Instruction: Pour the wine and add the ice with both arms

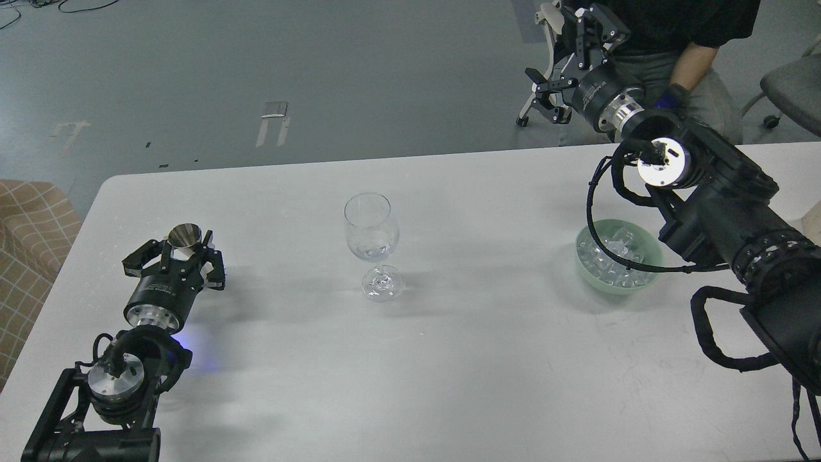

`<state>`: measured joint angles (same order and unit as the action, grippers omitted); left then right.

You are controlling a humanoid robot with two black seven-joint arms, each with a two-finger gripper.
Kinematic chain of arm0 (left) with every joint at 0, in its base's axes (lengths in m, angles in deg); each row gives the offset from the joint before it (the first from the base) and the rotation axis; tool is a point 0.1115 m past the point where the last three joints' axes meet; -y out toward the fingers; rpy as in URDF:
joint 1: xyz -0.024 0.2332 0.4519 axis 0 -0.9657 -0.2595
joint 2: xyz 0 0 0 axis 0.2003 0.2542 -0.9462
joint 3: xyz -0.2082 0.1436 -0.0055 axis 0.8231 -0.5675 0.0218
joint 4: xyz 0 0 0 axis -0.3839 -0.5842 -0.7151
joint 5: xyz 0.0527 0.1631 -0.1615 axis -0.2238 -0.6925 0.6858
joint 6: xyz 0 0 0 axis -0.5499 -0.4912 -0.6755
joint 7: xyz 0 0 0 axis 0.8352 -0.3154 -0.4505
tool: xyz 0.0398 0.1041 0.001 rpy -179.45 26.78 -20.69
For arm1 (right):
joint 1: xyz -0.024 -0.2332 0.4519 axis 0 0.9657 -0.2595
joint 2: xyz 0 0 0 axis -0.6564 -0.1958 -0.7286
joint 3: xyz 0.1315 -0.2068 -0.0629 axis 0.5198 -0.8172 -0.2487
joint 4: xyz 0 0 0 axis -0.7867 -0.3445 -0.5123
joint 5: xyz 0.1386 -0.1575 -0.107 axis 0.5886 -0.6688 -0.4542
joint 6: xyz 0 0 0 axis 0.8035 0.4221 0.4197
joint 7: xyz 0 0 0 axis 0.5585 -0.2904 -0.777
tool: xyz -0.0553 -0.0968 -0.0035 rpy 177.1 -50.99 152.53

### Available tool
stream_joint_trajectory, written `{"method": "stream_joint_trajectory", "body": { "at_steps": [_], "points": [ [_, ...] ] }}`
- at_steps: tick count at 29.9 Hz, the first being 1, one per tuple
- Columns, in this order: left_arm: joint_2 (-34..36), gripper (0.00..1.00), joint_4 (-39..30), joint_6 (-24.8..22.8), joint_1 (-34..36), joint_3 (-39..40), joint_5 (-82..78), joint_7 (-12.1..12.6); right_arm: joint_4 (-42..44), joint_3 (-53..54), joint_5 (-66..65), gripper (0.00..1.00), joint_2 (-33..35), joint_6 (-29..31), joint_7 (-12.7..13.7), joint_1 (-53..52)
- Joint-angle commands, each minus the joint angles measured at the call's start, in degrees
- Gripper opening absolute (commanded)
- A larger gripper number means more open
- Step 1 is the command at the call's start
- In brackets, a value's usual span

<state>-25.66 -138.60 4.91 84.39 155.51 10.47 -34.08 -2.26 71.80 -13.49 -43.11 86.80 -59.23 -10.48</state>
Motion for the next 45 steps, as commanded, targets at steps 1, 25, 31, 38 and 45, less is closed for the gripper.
{"method": "stream_joint_trajectory", "body": {
  "at_steps": [1,25,31,38,45],
  "points": [
    [0.01,0.50,0.00,0.13,-0.05,-0.05,-0.19,0.00,-0.05,0.07,-0.08,1.00,0.00,0.01,-0.01,0.04],
    [2.74,0.98,-1.66,-0.49,-1.45,-0.67,-0.81,2.72,-0.05,0.07,0.00,1.00,0.09,0.01,0.07,-0.05],
    [3.00,0.98,-5.79,-0.49,-5.32,-0.58,-0.81,3.78,-0.05,0.07,0.00,1.00,0.09,0.01,0.07,-0.05],
    [3.61,0.98,-8.17,-0.57,-8.40,0.13,-0.72,3.87,-0.57,-0.02,0.00,1.00,0.62,0.01,0.07,0.13],
    [5.11,0.98,-8.52,-3.47,-11.39,1.00,-0.63,5.18,-2.33,-0.02,0.00,1.00,2.90,0.01,0.07,0.48]
  ]
}}
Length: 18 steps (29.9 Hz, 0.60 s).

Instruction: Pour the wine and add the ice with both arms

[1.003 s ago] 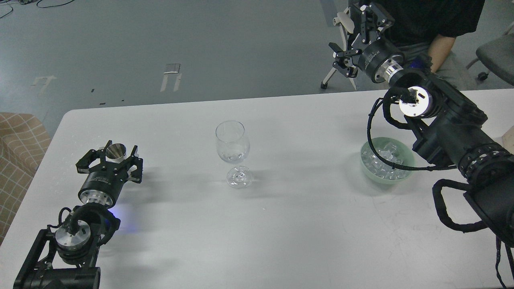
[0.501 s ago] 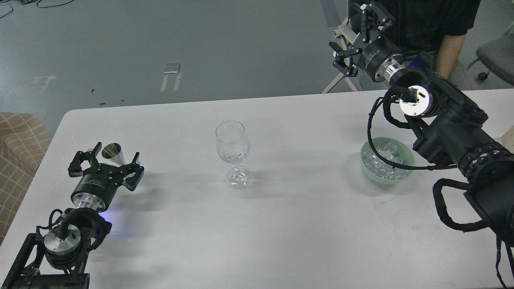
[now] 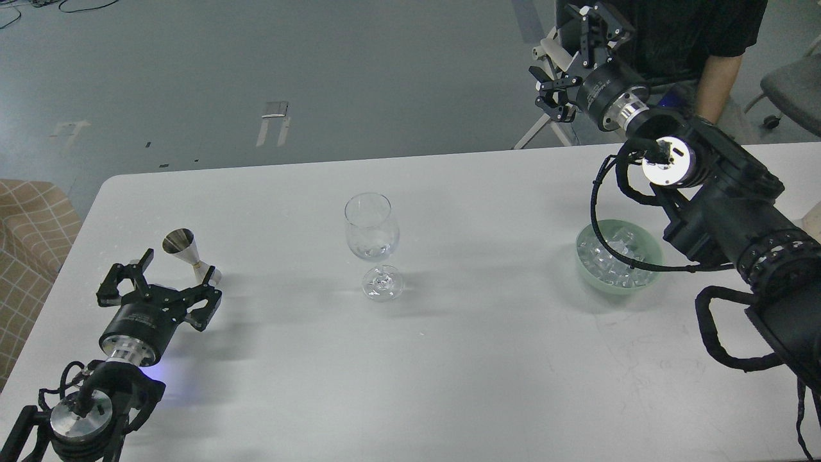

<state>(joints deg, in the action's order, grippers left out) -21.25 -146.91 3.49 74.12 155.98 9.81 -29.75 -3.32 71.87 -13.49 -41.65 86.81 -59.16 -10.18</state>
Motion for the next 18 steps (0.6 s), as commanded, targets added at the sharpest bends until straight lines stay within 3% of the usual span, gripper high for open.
{"method": "stream_joint_trajectory", "body": {
  "at_steps": [1,10,18],
  "points": [
    [1.23,0.98,-0.22,-3.88,-1.73,1.23,0.02,1.11,-2.32,-0.17,0.01,1.00,2.40,0.00,0.00,0.44],
    [12.56,0.98,2.06,-15.05,-3.32,5.81,0.72,3.74,-13.03,-2.97,-0.96,1.00,13.90,0.08,1.67,5.26],
    [19.69,0.98,3.65,-15.38,-2.18,9.15,-0.07,3.75,-29.13,-15.28,-4.47,1.00,30.17,-2.55,1.32,10.72]
  ]
}}
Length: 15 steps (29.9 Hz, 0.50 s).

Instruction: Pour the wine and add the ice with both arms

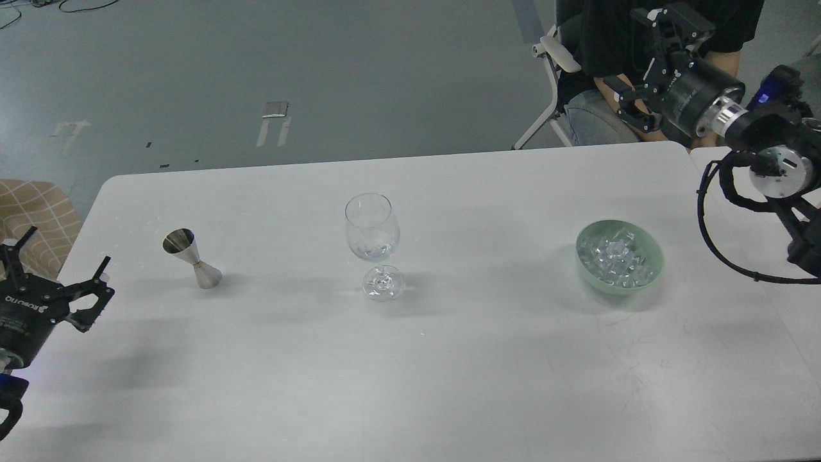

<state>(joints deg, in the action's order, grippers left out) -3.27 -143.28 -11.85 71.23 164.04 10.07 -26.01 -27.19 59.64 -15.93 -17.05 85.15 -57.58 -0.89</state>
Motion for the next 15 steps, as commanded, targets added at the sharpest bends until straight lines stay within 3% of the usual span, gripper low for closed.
{"method": "stream_joint_trajectory", "body": {
  "at_steps": [1,6,8,12,15],
  "points": [
    [2.84,0.98,0.03,-0.03,1.41,1.53,-0.41,-0.17,-7.96,-3.32,-4.31,1.00,8.54,-0.98,-0.44,2.48],
    [4.43,0.98,0.03,-0.03,10.19,0.92,-4.36,-0.17,-17.12,-3.24,-14.42,1.00,15.94,-2.91,-0.70,6.53],
    [4.00,0.98,0.20,2.03,14.41,0.57,-8.05,-0.17,-21.33,-3.24,-19.08,1.00,18.67,-4.75,-0.88,8.02],
    [2.06,0.98,2.22,5.73,25.65,-7.85,-17.10,-0.70,-28.72,-3.24,-30.85,1.00,21.93,-10.20,-1.05,11.80],
    [0.49,0.98,5.38,6.43,33.65,-14.62,-25.60,-1.13,-32.85,-3.32,-43.92,1.00,23.07,-16.07,-3.15,15.22]
  ]
}}
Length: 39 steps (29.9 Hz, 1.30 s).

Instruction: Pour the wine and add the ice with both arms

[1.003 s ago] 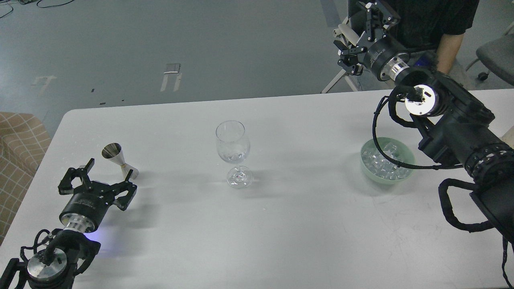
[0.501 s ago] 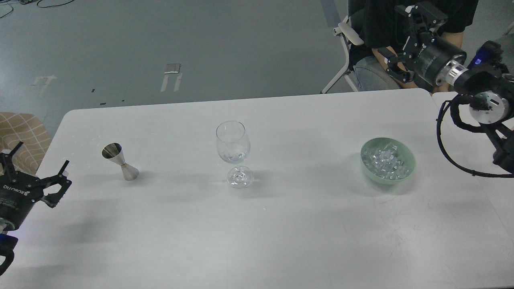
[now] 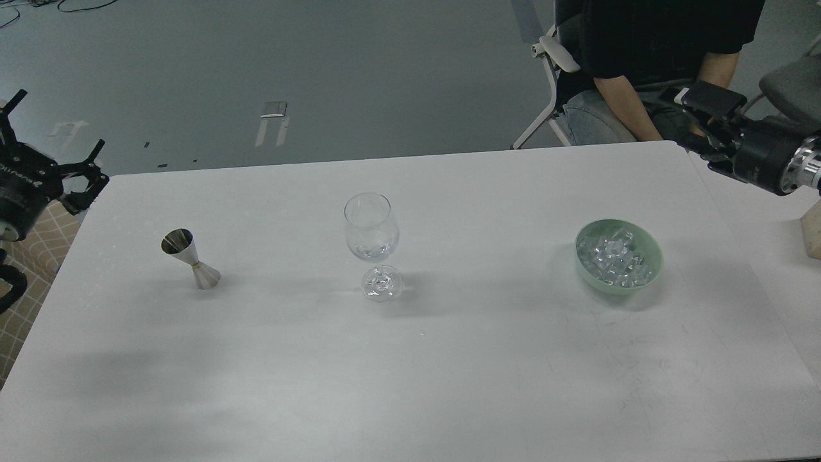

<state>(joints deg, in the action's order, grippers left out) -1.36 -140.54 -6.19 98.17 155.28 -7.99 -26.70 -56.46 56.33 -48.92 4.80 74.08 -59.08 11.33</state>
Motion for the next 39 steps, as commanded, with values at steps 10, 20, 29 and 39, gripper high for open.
{"method": "stream_joint_trajectory", "body": {
  "at_steps": [10,20,29,39],
  "points": [
    [-2.40,0.98,4.31,0.77,13.14,-11.77,-21.12,-3.00,-5.44,-0.10,-39.71,0.99,1.05,-21.73,-7.20,13.04],
    [-5.65,0.98,3.52,0.86,12.97,-11.95,-21.29,-2.91,0.96,0.16,-54.12,0.99,-4.83,-27.18,-8.17,17.87],
    [-5.65,0.98,3.35,0.86,12.79,-11.95,-21.29,-2.91,8.35,-0.63,-57.11,0.96,-11.43,-26.65,-8.17,17.69],
    [-5.74,0.98,3.26,0.86,12.88,-11.95,-21.29,-2.91,10.03,-0.89,-57.99,0.72,-15.21,-26.65,-8.17,17.43]
  ]
}}
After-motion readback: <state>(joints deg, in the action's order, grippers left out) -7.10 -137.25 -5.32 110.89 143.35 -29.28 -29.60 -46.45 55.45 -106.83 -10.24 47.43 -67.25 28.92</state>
